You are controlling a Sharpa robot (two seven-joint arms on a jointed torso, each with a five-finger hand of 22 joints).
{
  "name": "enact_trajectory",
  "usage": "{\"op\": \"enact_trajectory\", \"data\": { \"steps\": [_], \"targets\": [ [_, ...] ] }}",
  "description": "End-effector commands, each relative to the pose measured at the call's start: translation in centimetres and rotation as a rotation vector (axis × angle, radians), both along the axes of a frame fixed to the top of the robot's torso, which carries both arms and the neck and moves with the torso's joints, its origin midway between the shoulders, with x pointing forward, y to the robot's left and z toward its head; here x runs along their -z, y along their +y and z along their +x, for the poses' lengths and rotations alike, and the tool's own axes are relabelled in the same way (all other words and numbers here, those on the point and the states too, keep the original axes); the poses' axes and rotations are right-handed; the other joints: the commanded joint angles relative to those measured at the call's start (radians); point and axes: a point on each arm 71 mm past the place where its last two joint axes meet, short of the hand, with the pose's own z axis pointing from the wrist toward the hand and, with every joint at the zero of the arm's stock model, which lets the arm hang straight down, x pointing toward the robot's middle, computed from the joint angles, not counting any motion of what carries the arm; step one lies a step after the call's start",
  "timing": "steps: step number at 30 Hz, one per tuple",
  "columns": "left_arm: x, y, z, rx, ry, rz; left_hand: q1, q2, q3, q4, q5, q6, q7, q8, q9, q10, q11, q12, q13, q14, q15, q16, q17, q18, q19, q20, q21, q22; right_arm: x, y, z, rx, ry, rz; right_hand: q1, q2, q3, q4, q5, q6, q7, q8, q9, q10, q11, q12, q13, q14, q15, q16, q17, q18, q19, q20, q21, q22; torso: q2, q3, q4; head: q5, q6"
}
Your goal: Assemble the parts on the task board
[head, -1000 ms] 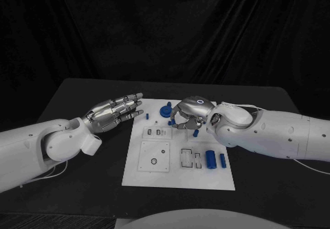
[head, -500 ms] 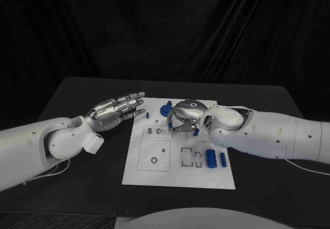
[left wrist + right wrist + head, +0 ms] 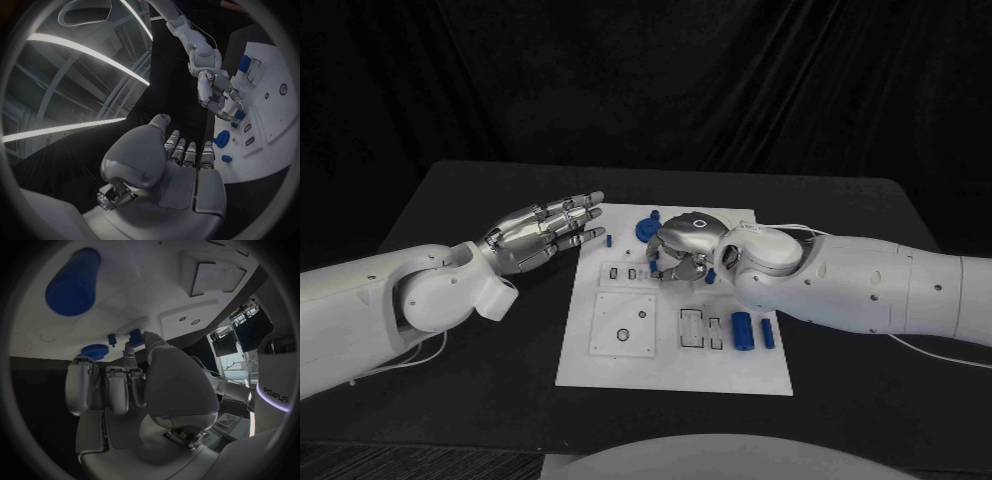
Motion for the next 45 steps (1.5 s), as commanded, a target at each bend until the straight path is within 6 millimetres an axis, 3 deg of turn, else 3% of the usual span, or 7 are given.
{"op": "enact_trajectory", "data": {
  "steps": [1,16,21,26,32,38,45],
  "targets": [
    [-0.1,-0.1,-0.1,0.012,-0.002,-0.016,-0.009,-0.003,0.007,0.000,0.005,-0.003,0.005,0.006,0.001,-0.001,0.006,0.002,0.001,0.003,0.007,0.005,0.001,0.010,0.001,0.007,-0.001,0.001,0.7,-0.2,0.0,0.018,0.023,-0.036,-0.007,-0.001,-0.002,-0.003,-0.007,0.001,0.005,-0.001,0.000,0.105,0.011,0.004,0.263,0.103,0.008,0.003,0.263,0.011,0.009,0.006,-0.005,0.197,0.000,0.0002,-0.0003,0.001,-0.001],
    [0.0,-0.2,-0.1,0.015,-0.002,-0.018,-0.009,-0.003,0.007,0.000,0.005,-0.003,0.005,0.006,0.001,-0.001,0.006,0.002,0.001,0.003,0.007,0.005,0.001,0.010,0.001,0.007,-0.001,0.001,1.1,0.0,-0.1,0.017,0.038,-0.049,-0.019,-0.002,0.000,-0.014,-0.032,-0.043,0.014,-0.029,-0.010,0.105,0.009,0.004,0.263,0.103,0.007,0.003,0.263,0.013,0.005,0.009,-0.015,0.194,0.000,-0.0007,0.0006,0.000,-0.006],
    [0.0,-0.2,-0.1,0.016,-0.001,-0.018,-0.010,-0.004,0.009,-0.002,0.004,-0.004,0.006,0.006,0.001,-0.002,0.007,0.002,0.001,0.003,0.007,0.005,0.001,0.010,0.000,0.008,-0.001,0.001,1.1,0.0,-0.1,0.017,0.042,-0.054,-0.031,-0.001,-0.001,-0.021,-0.077,-0.058,0.016,-0.041,-0.017,0.105,0.008,0.004,0.263,0.103,0.007,0.003,0.263,0.013,0.005,0.009,-0.016,0.194,-0.001,-0.0011,0.0002,0.000,-0.007],
    [0.0,-0.3,0.0,0.017,-0.001,-0.018,-0.010,-0.004,0.009,-0.002,0.004,-0.004,0.006,0.006,0.001,-0.002,0.007,0.002,0.001,0.003,0.007,0.005,0.001,0.010,0.000,0.008,-0.001,0.001,1.2,0.0,-0.1,0.018,0.045,-0.059,-0.036,-0.003,-0.003,-0.025,-0.090,-0.071,0.018,-0.049,-0.021,0.105,0.008,0.004,0.263,0.103,0.007,0.003,0.263,0.014,0.005,0.009,-0.018,0.193,0.000,-0.0006,0.0001,0.000,-0.007],
    [0.0,-0.3,0.0,0.019,0.000,-0.018,-0.010,-0.004,0.009,-0.002,0.004,-0.004,0.006,0.006,0.001,-0.002,0.007,0.002,0.001,0.003,0.007,0.005,0.001,0.010,0.000,0.008,-0.001,0.001,1.2,-0.1,0.0,0.018,0.046,-0.060,-0.047,-0.003,-0.009,-0.033,-0.152,-0.119,0.021,-0.078,-0.039,0.105,0.009,0.004,0.263,0.103,0.007,0.003,0.263,0.016,0.002,0.009,-0.029,0.190,-0.001,0.0001,-0.0002,0.000,-0.010],
    [0.1,-0.3,0.0,0.018,0.001,-0.017,-0.011,-0.004,0.010,-0.003,0.004,-0.006,0.007,0.006,0.001,-0.003,0.008,0.001,0.001,0.003,0.007,0.004,0.001,0.010,0.000,0.008,-0.001,0.001,1.0,-0.2,-0.1,0.018,0.032,-0.043,-0.075,-0.010,-0.034,-0.024,-0.271,-0.216,0.016,-0.125,-0.084,0.105,0.005,0.004,0.263,0.103,0.004,0.003,0.263,0.017,0.002,0.007,-0.037,0.189,-0.001,-0.0003,-0.0004,0.000,-0.012],
    [0.1,-0.3,0.0,0.012,0.000,-0.014,-0.012,-0.004,0.011,-0.003,0.004,-0.008,0.007,0.005,0.001,-0.003,0.008,0.001,0.001,0.003,0.007,0.004,0.001,0.010,0.000,0.008,-0.001,0.001,0.0,-0.9,-0.4,0.014,-0.030,0.031,-0.092,-0.024,-0.046,0.007,-0.319,-0.257,0.010,-0.137,-0.109,0.105,0.000,0.004,0.263,0.103,0.000,0.003,0.263,0.021,-0.005,0.003,-0.056,0.184,-0.001,-0.0003,0.0000,0.000,-0.013]
  ]
}}
